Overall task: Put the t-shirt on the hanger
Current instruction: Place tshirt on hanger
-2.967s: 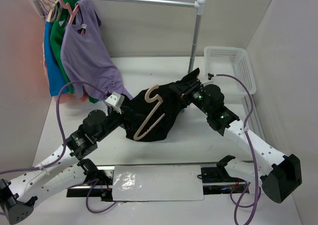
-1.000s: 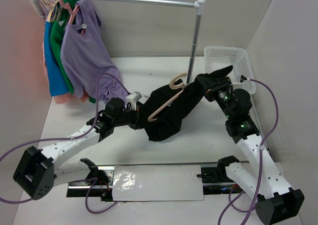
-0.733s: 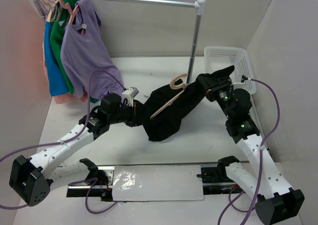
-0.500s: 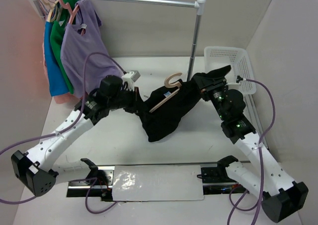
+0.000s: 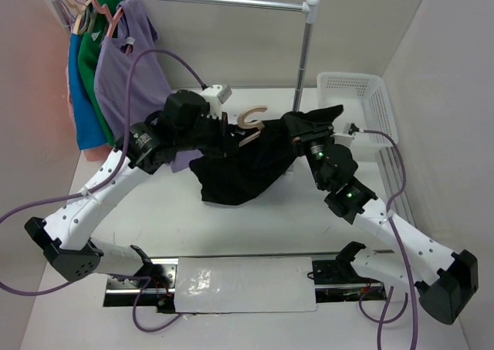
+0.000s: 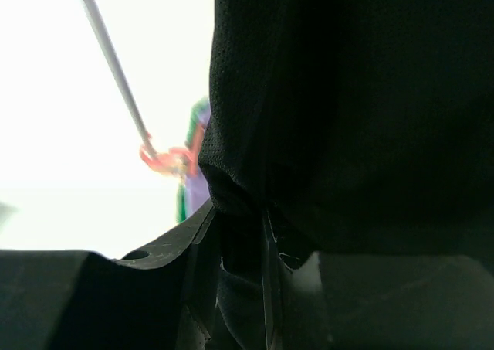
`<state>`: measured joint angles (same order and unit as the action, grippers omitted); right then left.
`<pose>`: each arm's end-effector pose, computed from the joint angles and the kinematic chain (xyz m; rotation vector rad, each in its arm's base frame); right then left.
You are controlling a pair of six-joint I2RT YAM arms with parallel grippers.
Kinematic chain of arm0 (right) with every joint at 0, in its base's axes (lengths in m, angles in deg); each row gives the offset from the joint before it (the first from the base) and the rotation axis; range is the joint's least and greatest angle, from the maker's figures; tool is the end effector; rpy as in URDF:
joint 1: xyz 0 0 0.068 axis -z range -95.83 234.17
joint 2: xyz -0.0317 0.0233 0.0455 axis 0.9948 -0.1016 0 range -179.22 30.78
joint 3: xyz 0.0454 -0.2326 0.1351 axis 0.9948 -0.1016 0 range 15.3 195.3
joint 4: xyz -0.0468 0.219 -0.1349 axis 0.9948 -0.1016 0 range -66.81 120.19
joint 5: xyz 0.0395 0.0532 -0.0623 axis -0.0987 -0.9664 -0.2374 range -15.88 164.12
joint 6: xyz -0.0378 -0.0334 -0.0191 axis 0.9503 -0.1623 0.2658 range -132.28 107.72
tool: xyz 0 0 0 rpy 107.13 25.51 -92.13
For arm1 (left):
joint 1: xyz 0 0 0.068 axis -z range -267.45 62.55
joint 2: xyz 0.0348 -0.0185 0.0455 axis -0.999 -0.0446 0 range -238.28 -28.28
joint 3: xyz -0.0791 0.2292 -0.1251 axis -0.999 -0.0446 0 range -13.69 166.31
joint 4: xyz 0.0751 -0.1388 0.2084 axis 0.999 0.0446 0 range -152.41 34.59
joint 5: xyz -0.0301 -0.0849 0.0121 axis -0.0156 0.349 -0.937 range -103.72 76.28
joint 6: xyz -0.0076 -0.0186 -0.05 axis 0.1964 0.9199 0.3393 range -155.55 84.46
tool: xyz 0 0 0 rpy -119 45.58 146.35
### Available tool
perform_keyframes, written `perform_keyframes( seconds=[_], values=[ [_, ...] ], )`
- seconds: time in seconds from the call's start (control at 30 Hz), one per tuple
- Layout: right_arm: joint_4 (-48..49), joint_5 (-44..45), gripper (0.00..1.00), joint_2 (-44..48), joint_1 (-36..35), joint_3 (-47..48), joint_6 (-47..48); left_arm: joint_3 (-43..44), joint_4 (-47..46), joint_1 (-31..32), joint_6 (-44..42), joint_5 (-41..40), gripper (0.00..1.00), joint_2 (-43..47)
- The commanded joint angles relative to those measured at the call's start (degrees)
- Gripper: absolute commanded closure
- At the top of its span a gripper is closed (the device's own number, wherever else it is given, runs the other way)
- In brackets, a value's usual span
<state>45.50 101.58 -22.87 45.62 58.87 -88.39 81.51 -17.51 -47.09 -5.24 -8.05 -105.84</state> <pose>0.1826 0.1245 0.3519 0.9026 1.3500 1.2400 0.2079 -0.1811 0.4526 0.2539 2.1437 -0.8479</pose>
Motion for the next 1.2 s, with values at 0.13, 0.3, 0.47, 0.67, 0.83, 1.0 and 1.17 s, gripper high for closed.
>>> perform_keyframes(
  seconds=[0.13, 0.3, 0.47, 0.67, 0.83, 1.0, 1.17],
  values=[
    [4.7, 2.5, 1.00, 9.1, 7.2, -4.7, -7.5, -5.1, -1.3, 7.7, 4.9, -8.7, 1.00, 0.6],
    [3.3, -0.1, 1.00, 11.8, 11.5, -7.1, -9.9, -4.6, -3.1, 15.5, 5.8, -11.2, 1.00, -1.5],
    [3.9, -6.3, 1.00, 14.2, 17.2, -8.9, -11.2, -6.5, -6.9, 16.6, 2.7, -6.2, 0.51, 1.4],
    [1.4, -14.4, 1.00, 19.6, 26.8, -8.3, -12.9, -11.4, -5.7, 12.1, 2.1, -14.3, 0.14, 11.4],
    [0.2, -19.5, 1.00, 20.9, 32.9, -7.7, -14.3, -26.5, -12.6, 4.4, 5.8, -11.6, 0.17, 20.6],
    [0.7, -21.2, 1.00, 19.7, 33.4, -7.1, -15.0, -44.4, -28.4, 3.1, 12.0, -1.9, 0.20, 26.8],
    [0.7, -21.8, 1.00, 19.1, 33.4, -6.0, -15.6, -46.3, -36.6, 3.1, 13.7, 0.5, 0.25, 22.5]
  ],
)
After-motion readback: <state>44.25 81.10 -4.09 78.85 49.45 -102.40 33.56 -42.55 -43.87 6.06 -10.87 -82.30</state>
